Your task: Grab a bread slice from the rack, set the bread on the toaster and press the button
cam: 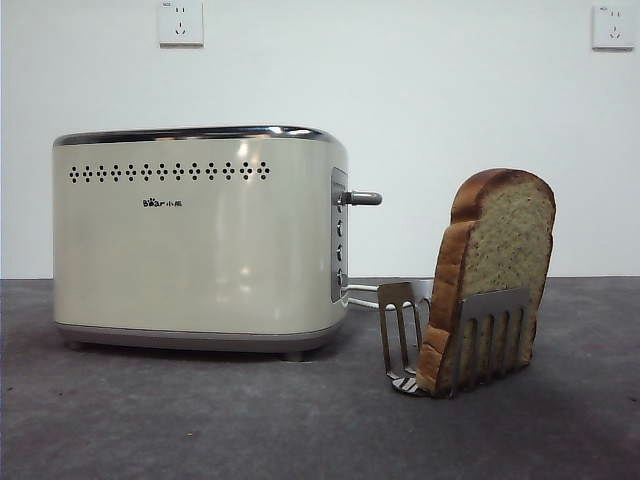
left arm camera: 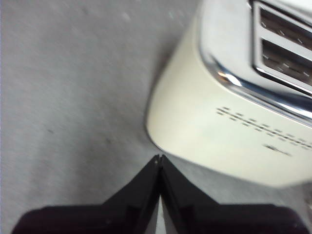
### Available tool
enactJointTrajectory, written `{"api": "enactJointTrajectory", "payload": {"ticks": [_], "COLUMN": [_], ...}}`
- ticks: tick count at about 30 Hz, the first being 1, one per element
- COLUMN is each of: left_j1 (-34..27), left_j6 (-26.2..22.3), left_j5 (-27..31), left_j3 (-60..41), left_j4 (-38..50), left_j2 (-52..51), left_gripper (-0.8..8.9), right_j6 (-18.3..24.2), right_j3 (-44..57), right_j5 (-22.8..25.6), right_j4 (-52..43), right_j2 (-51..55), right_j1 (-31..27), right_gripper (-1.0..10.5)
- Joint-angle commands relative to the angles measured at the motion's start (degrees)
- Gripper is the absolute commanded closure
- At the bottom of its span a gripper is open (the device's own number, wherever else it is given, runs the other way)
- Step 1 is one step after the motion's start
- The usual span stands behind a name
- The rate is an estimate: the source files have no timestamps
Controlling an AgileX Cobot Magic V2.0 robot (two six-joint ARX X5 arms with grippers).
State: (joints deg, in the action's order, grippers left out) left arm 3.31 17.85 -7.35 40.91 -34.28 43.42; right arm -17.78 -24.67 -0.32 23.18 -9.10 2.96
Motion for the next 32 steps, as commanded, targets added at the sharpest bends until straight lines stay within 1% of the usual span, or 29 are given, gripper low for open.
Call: {"api": "enactJointTrajectory", "payload": {"ticks": [1,5,8,10,11,13,15,17,20,23,26,32], "left_j1": [2.9,8.4,13.3,16.5,18.3,21.4,24.5,27.2,30.9,34.7,38.1,44.1], "left_j6": [1.2,1.2,1.5,2.5,2.9,3.5,4.2,4.5,4.5,4.4,2.3,-6.7], "left_j5": [-1.3,-1.7,-1.6,-1.6,-1.5,-0.3,0.1,0.1,0.6,2.7,3.1,3.0], "left_j3": [7.0,17.9,25.4,29.9,32.2,36.2,40.3,43.9,49.4,55.0,60.5,70.7], "left_j4": [-6.8,-17.8,-22.7,-24.1,-24.8,-25.8,-27.3,-28.6,-30.9,-32.6,-33.3,-35.6], "left_j2": [4.6,12.1,17.0,20.0,21.7,24.7,28.0,31.2,36.0,41.0,45.7,54.5], "left_gripper": [8.19,8.19,8.19,8.19,8.19,8.19,8.19,8.19,8.19,8.19,8.19,8.15], "right_j6": [-0.4,-0.4,-0.4,-0.3,0.5,3.1,6.0,7.5,7.6,7.7,8.1,8.0], "right_j3": [-4.1,-10.4,-14.4,-16.9,-18.1,-19.8,-21.2,-22.3,-23.6,-24.3,-24.6,-24.6], "right_j5": [-0.2,-0.4,-0.4,-0.4,-0.4,-1.0,-2.6,-3.6,-4.9,-6.6,-7.5,-7.9], "right_j4": [2.6,7.2,9.8,12.1,13.1,14.4,14.9,15.1,15.1,15.0,15.1,15.6], "right_j2": [-3.1,-7.9,-10.7,-12.3,-13.1,-14.6,-16.1,-17.5,-19.5,-21.4,-22.9,-24.5], "right_j1": [0.0,0.0,0.0,0.0,0.0,0.0,0.0,0.0,0.0,0.0,0.0,0.0], "right_gripper": [9.5,9.5,9.5,9.5,9.5,9.5,9.5,9.5,9.5,9.5,9.5,9.5]}}
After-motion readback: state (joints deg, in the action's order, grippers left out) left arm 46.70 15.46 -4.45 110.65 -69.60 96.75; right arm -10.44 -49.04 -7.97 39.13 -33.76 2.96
